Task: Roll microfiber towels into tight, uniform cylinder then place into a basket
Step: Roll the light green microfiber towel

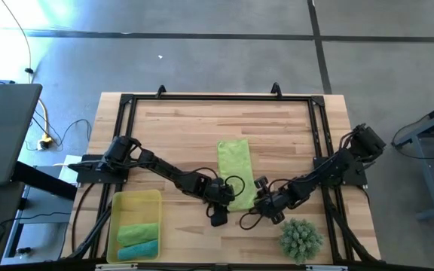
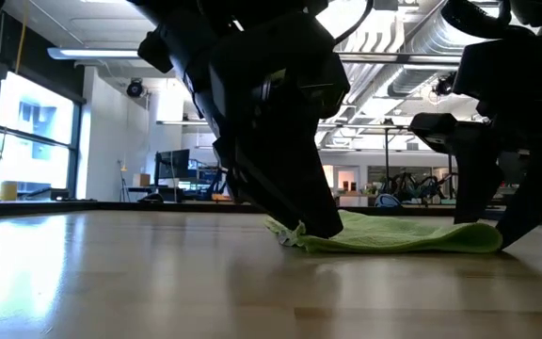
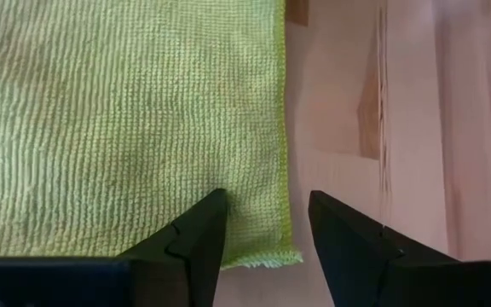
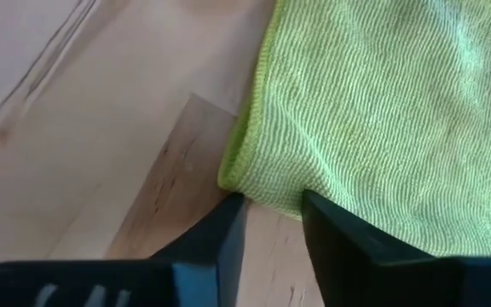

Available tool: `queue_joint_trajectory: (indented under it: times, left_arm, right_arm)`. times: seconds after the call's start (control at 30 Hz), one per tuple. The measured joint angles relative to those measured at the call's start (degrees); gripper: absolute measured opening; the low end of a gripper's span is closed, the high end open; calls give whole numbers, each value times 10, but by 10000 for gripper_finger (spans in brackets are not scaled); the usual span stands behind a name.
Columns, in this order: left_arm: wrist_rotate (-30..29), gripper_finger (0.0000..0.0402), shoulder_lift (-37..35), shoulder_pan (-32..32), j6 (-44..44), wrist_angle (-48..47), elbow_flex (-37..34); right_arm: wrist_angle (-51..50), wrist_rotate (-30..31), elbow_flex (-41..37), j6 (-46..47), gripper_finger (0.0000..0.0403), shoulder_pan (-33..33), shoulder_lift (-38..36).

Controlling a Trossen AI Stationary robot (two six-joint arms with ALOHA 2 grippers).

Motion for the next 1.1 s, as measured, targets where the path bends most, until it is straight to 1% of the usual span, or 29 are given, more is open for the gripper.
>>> queue_joint_trajectory:
  times: [0.23, 0.33, 0.47, 0.57, 0.67, 0.77, 0.87, 1.0, 1.1]
  left_arm:
    - [-4, 161, -4, 0, 86, -5, 0]
    - [-19, 161, -10, 0, 122, -11, -1]
    - [-46, 161, -16, -11, 224, -13, 0]
    - [-51, 161, -15, -22, 310, -24, -1]
    - [-56, 161, -12, -30, 355, -44, 0]
    - [-78, 161, -9, -32, 382, -42, 0]
    - [-92, 161, -3, -31, 386, -34, 0]
    - [-66, 161, 12, -22, 363, -23, 2]
    - [-59, 161, 21, -19, 326, -23, 3]
  right_arm:
    - [3, -6, 0, 0, 66, 0, 1]
    - [3, -16, 0, 10, 49, 0, 1]
    - [2, -29, 0, 25, 27, 0, 1]
    - [2, -41, 0, 26, 10, -1, 0]
    - [2, -44, 0, 26, 3, -1, 0]
    - [2, -47, 0, 25, 4, -1, 0]
    - [3, -50, 0, 26, 3, -1, 0]
    - [3, -51, 0, 39, 1, -1, 0]
    - [3, -51, 0, 39, 1, -1, 0]
